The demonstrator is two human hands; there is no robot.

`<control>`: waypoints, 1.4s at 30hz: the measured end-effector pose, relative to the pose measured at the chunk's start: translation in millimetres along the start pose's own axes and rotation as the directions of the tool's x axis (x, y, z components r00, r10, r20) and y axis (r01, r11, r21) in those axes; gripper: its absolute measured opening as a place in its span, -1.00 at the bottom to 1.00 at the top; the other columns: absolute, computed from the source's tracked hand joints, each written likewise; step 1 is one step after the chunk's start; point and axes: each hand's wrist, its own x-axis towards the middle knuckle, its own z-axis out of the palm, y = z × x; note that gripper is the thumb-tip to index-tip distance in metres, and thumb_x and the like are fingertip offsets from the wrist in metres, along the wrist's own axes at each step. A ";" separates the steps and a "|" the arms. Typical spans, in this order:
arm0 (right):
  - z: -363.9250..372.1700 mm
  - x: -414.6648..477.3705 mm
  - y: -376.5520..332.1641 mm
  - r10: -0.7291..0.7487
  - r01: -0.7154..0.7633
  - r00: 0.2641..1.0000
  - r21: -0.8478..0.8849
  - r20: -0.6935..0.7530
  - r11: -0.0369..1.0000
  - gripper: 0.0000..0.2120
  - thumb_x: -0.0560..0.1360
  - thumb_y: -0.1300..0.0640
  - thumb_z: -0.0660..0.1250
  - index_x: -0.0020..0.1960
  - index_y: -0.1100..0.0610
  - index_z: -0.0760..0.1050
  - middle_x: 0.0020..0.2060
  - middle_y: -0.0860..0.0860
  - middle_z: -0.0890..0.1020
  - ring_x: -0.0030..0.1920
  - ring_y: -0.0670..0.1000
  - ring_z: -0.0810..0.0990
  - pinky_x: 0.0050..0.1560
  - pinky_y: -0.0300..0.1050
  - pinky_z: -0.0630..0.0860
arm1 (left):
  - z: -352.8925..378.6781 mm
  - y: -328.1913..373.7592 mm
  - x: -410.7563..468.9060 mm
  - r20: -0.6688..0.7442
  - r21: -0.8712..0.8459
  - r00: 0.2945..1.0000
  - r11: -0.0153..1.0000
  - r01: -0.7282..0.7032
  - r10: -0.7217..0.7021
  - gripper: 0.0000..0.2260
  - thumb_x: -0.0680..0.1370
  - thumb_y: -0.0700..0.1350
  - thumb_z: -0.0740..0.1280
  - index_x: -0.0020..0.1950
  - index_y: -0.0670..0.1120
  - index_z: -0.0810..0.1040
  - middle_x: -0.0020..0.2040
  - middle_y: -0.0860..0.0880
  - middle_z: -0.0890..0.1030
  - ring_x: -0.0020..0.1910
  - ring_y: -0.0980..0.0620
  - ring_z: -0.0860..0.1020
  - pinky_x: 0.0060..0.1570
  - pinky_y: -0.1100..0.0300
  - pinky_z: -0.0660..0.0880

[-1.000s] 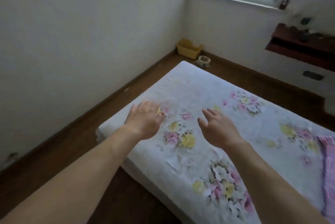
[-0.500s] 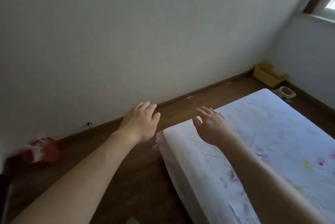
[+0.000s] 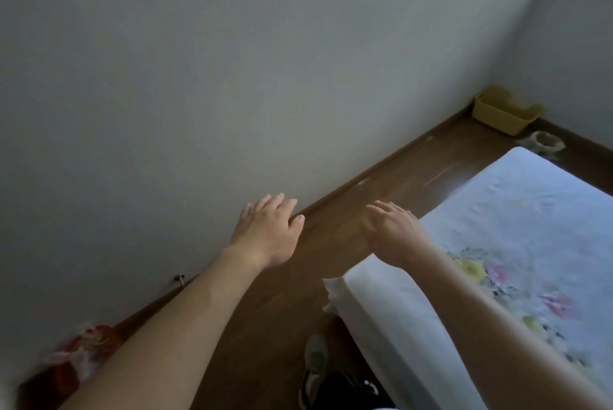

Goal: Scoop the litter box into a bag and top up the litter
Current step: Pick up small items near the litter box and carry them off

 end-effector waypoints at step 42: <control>-201.2 476.1 352.6 0.734 -0.691 0.664 0.260 -0.141 0.675 -0.59 0.65 -0.06 0.03 0.34 0.12 0.44 0.34 0.06 0.48 0.40 0.08 0.35 0.37 0.02 0.28 | -100.8 335.4 751.7 0.175 -0.043 0.665 0.681 -0.731 0.726 -0.52 0.68 0.12 0.00 0.59 0.02 0.19 0.61 -0.01 0.17 0.60 -0.03 0.07 0.56 -0.08 0.00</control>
